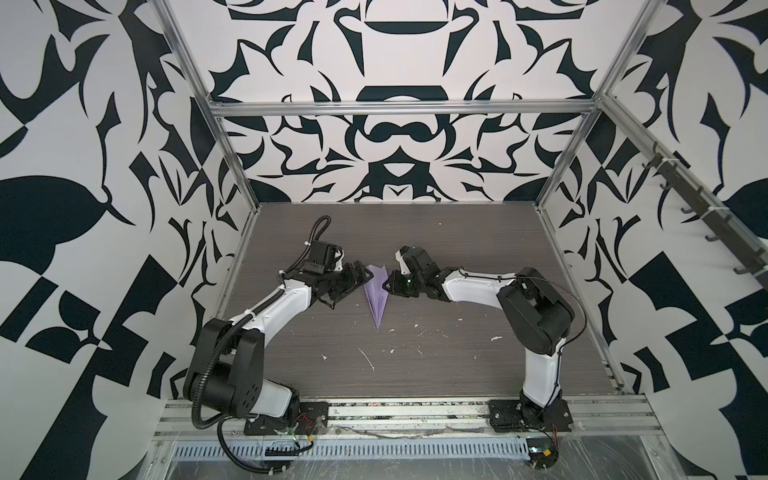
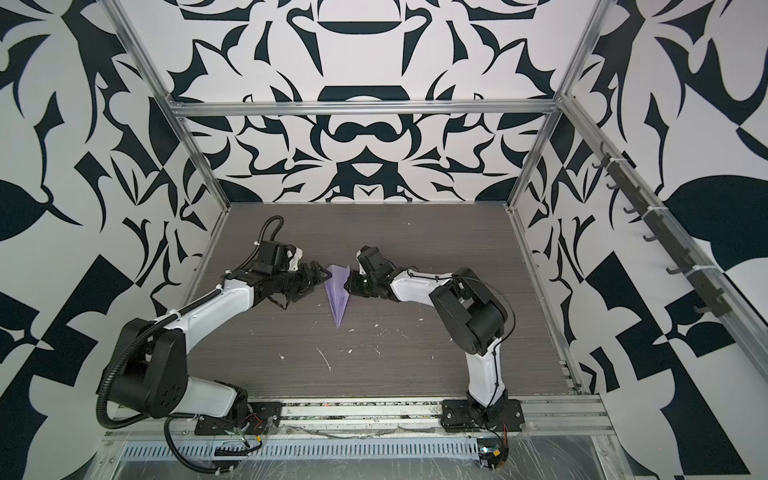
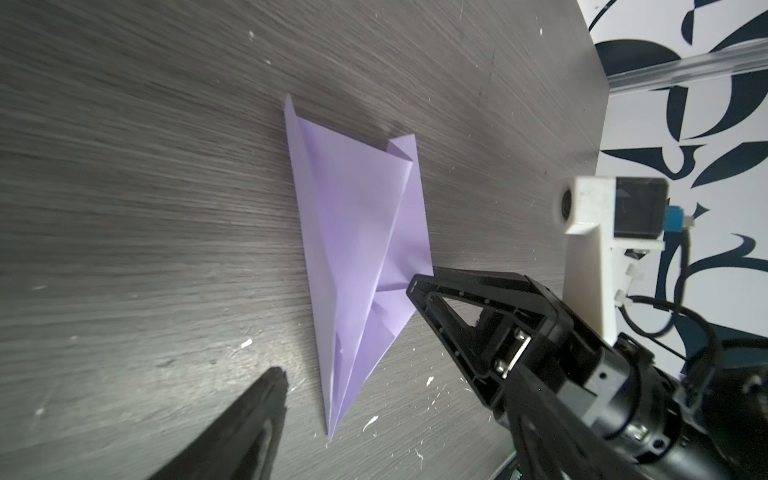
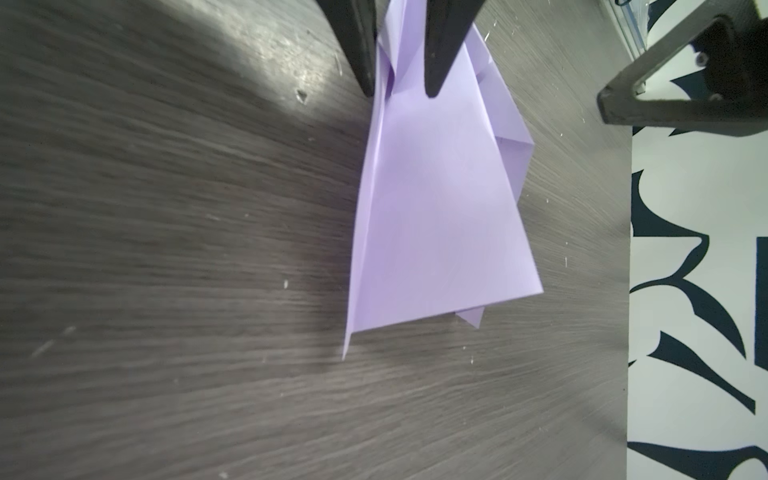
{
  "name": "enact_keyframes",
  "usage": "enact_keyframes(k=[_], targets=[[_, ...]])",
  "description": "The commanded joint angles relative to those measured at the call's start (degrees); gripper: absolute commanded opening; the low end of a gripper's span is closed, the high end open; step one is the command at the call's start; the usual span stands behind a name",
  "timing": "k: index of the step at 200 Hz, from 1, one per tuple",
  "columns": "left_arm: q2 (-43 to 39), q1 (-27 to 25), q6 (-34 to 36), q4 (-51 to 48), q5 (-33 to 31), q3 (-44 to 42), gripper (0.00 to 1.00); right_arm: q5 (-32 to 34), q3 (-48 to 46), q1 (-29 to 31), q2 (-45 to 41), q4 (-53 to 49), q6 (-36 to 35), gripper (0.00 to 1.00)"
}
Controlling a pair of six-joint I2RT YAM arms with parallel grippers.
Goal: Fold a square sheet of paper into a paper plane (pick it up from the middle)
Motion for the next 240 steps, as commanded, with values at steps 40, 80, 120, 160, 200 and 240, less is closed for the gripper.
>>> enact_keyframes(k=[40,80,120,160,200,240], targets=[[3.48,-3.39,0.00,-0.67,-1.89,3.78,0.72,0.09,3.10,0.14,1.45,-4.25,-1.59,0.26],[7.35,-4.51,0.72,-2.56,-2.08,7.63,0.63,-0.54,3.09,0.14,1.46,-4.51,-1.31,0.26],[12.42,-5.10,1.95,-7.30,-4.85,12.16,0.56,-1.13,2.61,0.12,1.70,-4.26,-0.76,0.25],[16.78,-5.19,2.79,-9.54,-5.85,14.31,0.54,-1.33,2.43,0.12,1.90,-4.58,-0.39,0.25],[16.83,-5.19,5.00,-12.00,-9.11,14.00,0.60,-1.09,2.39,0.06,1.96,-5.39,-0.18,0.25],[18.19,-5.17,7.76,-11.46,-8.95,12.80,0.64,-0.70,2.43,-0.13,2.63,-6.00,0.63,0.23]])
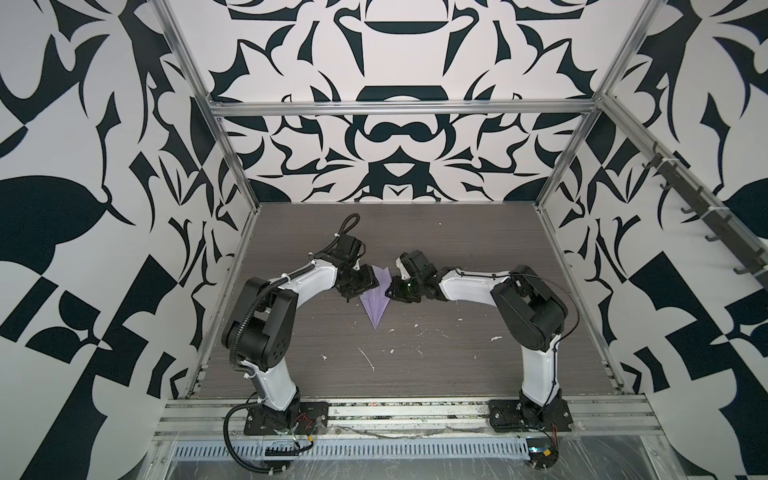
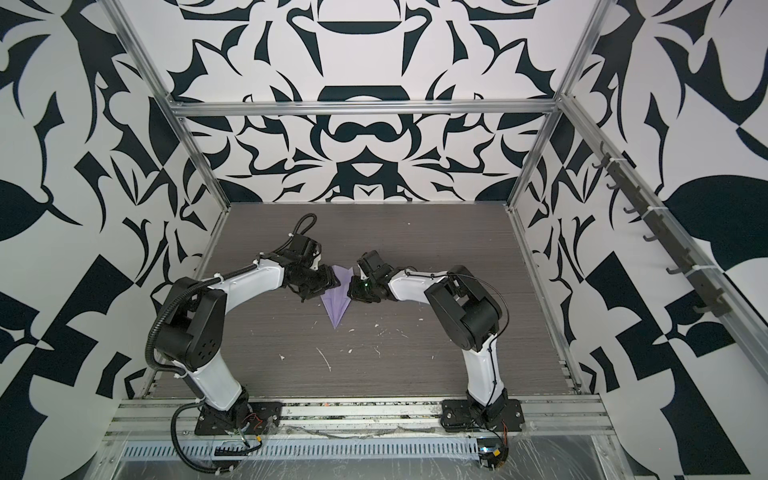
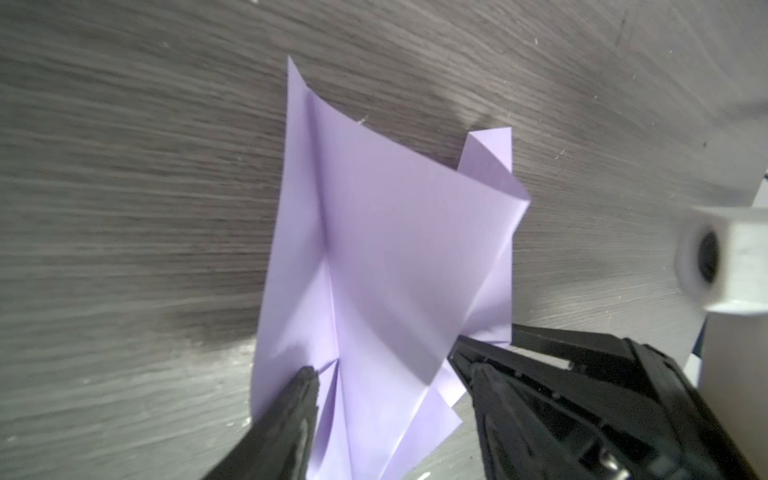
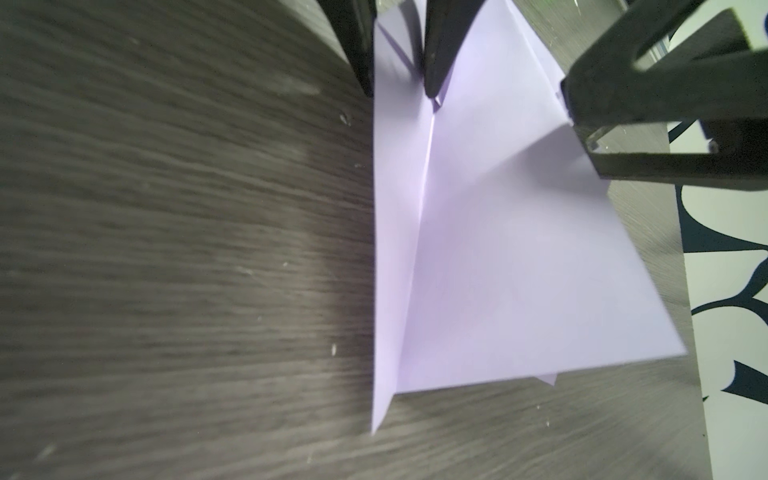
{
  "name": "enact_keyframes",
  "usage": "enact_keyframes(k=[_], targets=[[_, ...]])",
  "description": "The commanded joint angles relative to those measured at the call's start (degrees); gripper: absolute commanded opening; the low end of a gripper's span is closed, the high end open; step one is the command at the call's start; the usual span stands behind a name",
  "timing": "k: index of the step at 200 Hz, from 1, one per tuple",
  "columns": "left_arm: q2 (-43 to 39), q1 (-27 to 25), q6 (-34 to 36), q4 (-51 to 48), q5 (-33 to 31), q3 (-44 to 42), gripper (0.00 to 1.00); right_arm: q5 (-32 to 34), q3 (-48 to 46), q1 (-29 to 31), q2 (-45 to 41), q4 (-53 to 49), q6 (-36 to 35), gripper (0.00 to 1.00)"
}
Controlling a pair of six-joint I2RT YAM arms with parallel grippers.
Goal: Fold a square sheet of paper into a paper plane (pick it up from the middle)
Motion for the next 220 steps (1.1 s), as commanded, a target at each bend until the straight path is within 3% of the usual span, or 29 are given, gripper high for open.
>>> enact_keyframes(k=[1,89,187,220], targets=[[1.29,-0.07,2.43,-1.41,-0.93,-0.03,0.64,0.18,1.29,-0.11,0.20,-0.74,1.01,0.23],[2.26,1.59,1.19,6.76,5.75,-5.05,0.63,-0.78,0.65,-0.73,0.53,0.45,2.69,0.16],[-6.28,2.00,6.43,13.70,12.71,-12.52,0.67,-1.71,0.68,-0.81,0.26,1.40,3.10,0.13],[-8.02,2.01,6.76,14.45,11.73,-15.07,0.68,-1.62,0.69,-0.81,0.35,1.37,3.17,0.13]])
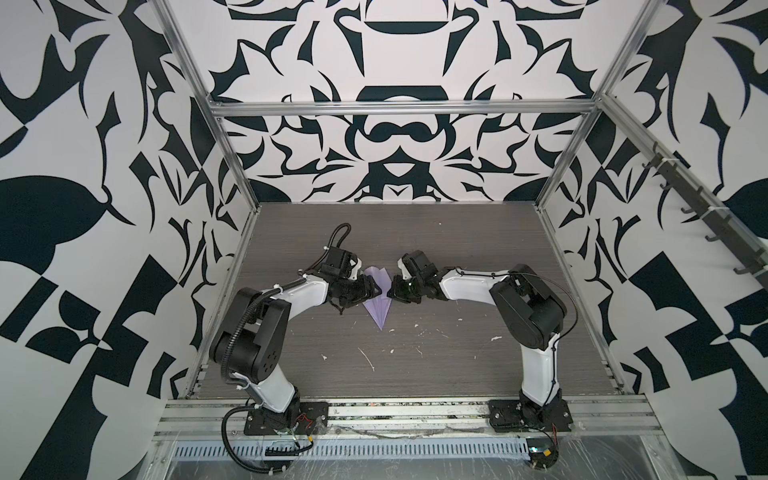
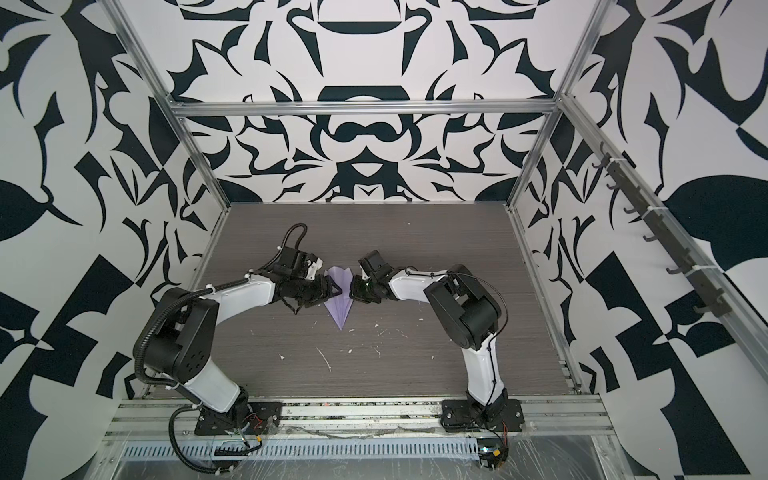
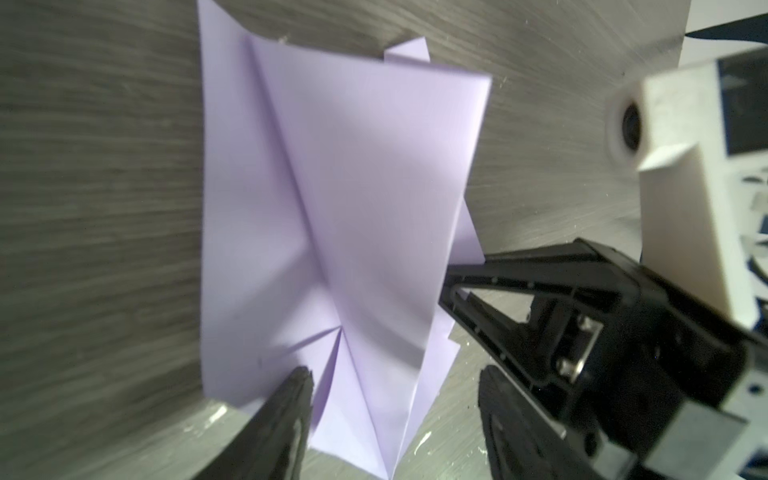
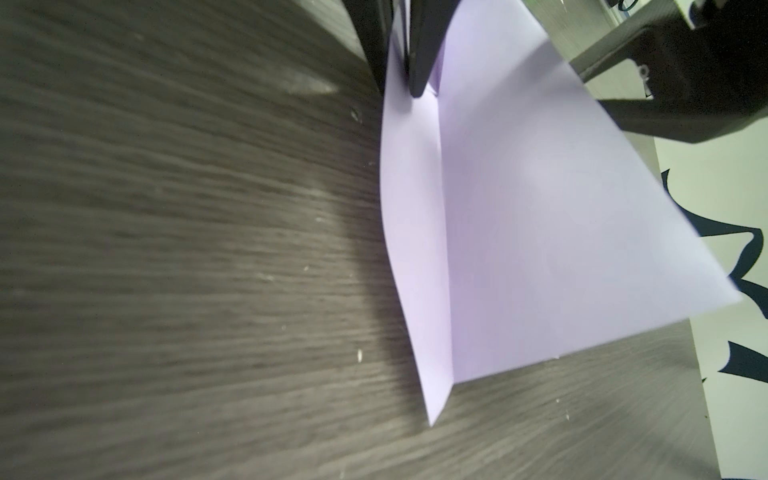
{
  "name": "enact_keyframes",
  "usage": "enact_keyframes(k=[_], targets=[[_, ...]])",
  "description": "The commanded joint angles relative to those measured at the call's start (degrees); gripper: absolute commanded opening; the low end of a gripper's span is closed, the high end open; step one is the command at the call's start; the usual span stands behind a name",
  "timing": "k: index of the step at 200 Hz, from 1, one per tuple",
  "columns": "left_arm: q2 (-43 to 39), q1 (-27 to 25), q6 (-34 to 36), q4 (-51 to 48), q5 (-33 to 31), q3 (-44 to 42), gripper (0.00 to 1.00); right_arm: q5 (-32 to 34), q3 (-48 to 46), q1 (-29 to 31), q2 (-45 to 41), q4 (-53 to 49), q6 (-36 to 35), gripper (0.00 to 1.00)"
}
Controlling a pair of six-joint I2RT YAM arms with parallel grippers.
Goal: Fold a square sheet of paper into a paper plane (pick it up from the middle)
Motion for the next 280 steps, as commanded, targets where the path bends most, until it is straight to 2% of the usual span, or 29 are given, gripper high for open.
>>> enact_keyframes(k=[1,28,56,133,173,210,242,280], targets=[[-2.27,0.10,1.48,0.82,0.34,-1.85,0.68,-0.31,0.68,-0.18,-0.31,1.20,0.40,0.13],[-2.37,0.07,1.81,-1.57,-0.86,-1.24,0.68,-0.22,0.94,-0.18,-0.05,0.94,0.52,0.13],[-2.75,0.03,-2.19,-0.22,0.28,-2.84,0.68,-0.04,1.03,-0.15,0.12,0.86,0.72,0.12],[-1.87,-0.08,-10.08,9.88,8.65,-5.07,0.66,0.02,0.87,-0.18,0.52,0.95,1.48,0.10],[-0.69,-0.95,-10.36,10.61,8.32,-4.85,0.62,-0.63,0.41,-0.18,0.56,2.28,1.94,0.09],[0.51,-2.19,-8.99,7.34,4.83,-3.62,0.59,-2.20,-0.57,-0.24,0.10,4.94,2.46,0.09],[0.84,-3.55,-7.47,4.48,1.56,-2.91,0.56,-5.25,-1.73,-0.53,-0.82,8.06,2.83,0.12],[0.75,-4.22,-6.85,4.32,1.37,-3.05,0.54,-9.07,-2.39,-0.61,-1.51,11.99,3.64,0.15]])
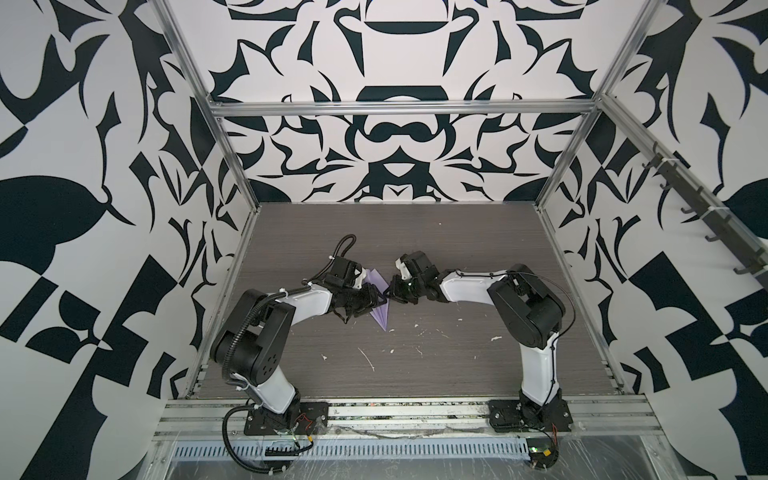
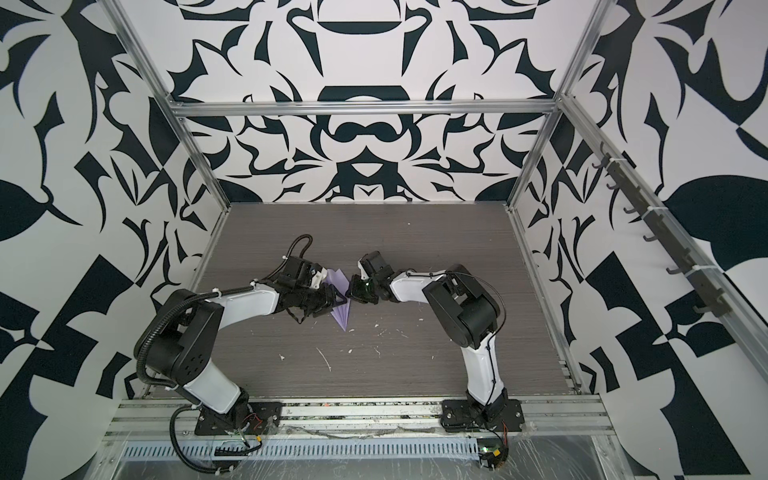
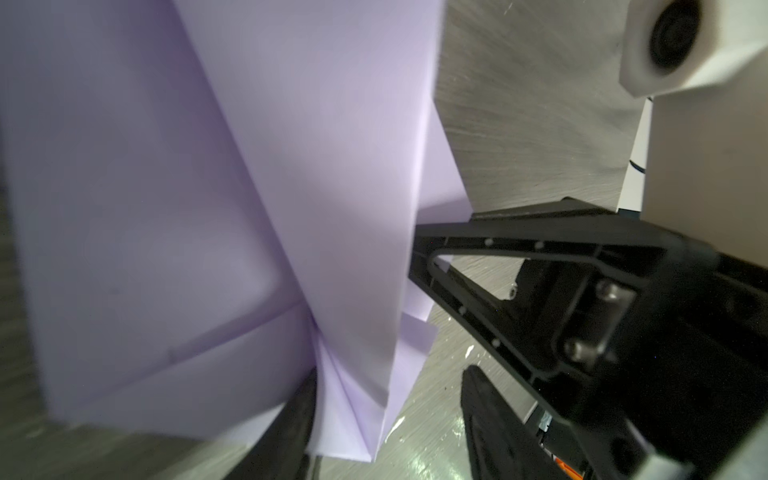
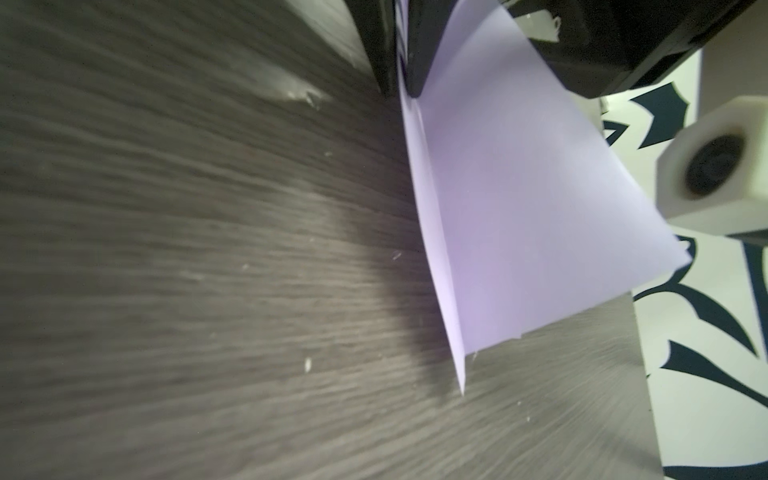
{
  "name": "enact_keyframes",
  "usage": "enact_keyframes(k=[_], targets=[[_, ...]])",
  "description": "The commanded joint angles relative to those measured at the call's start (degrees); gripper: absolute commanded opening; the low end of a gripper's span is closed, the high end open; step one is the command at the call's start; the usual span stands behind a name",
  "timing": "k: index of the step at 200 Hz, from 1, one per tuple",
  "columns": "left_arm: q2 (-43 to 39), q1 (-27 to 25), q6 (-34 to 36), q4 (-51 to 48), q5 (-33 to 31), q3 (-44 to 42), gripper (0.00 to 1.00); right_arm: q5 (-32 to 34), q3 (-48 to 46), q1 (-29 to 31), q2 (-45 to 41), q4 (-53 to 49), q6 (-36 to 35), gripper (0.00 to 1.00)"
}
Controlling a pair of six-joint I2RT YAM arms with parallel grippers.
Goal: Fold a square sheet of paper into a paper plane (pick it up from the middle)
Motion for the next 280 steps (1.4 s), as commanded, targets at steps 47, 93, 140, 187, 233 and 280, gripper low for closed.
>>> enact_keyframes(k=[47,93,140,187,233,280], targets=[[0.96,-1.12,1.57,-4.05,-4.25,2.22,0.51,-3.34,-0.41,-0.14,-2.57,4.74,0.96,0.15],[1.63,-1.57,2.10,-5.92,-5.96,3.30,0.50,-4.03,-0.22,-0.15,-2.59,5.22,1.53,0.15],[0.51,-1.56,1.97,-7.45,-9.17,3.65,0.40,-2.78,-0.13,-0.42,-2.76,4.32,1.50,0.15],[0.55,-1.67,1.59,-7.19,-9.65,4.19,0.24,-1.49,-0.33,-0.58,-3.62,3.82,1.21,0.15],[1.99,-1.82,1.14,-7.18,-9.09,5.00,0.23,-0.92,-0.41,-0.58,-3.91,3.38,0.88,0.15],[3.83,-2.72,1.19,-13.01,-12.71,8.57,0.18,0.56,-2.03,-1.15,-6.08,2.78,0.46,0.16]])
